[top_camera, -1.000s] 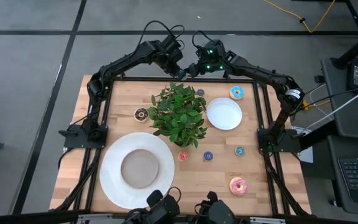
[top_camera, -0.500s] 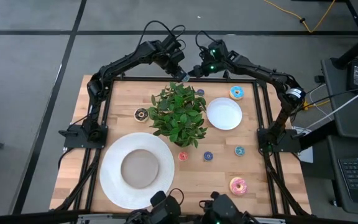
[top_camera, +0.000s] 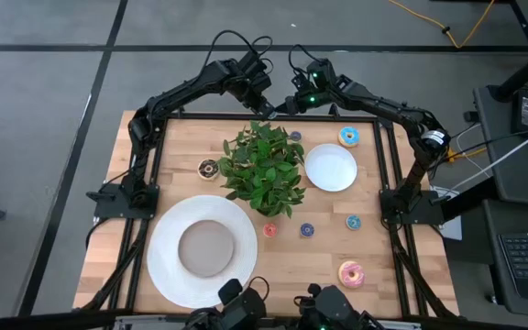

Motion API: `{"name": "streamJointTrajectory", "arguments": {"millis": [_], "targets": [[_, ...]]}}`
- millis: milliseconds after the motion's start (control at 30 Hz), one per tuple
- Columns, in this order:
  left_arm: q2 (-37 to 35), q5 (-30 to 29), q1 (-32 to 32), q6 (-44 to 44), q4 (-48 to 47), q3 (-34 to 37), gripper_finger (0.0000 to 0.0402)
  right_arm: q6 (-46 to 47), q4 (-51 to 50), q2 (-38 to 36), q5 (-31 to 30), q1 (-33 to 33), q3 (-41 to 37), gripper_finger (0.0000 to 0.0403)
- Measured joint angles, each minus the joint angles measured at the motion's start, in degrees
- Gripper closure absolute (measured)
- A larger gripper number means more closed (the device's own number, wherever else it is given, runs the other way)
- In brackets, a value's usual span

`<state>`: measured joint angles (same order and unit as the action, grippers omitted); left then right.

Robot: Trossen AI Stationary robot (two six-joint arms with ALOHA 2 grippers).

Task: Pick & Place donuts
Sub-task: Put the small light blue donut on the white plate

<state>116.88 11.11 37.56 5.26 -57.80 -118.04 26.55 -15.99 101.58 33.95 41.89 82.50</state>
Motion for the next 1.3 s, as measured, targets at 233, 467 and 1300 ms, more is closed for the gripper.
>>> {"name": "streamJointTrajectory", "arguments": {"millis": [233,467,1300], "targets": [[0.0,1.1,0.0,-0.5,0.8,0.0,0.0400,-0.4,0.1,0.0,-0.9,0.0,0.0,0.0217],[0.0,2.0,0.0,-0.5,0.9,0.0,0.0400,-1.1,0.1,0.0,-1.8,0.0,0.0,0.0217],[0.0,2.1,0.3,0.0,2.7,0.0,0.0381,-1.6,-0.2,0.0,0.7,0.1,0.0,0.0379]]}}
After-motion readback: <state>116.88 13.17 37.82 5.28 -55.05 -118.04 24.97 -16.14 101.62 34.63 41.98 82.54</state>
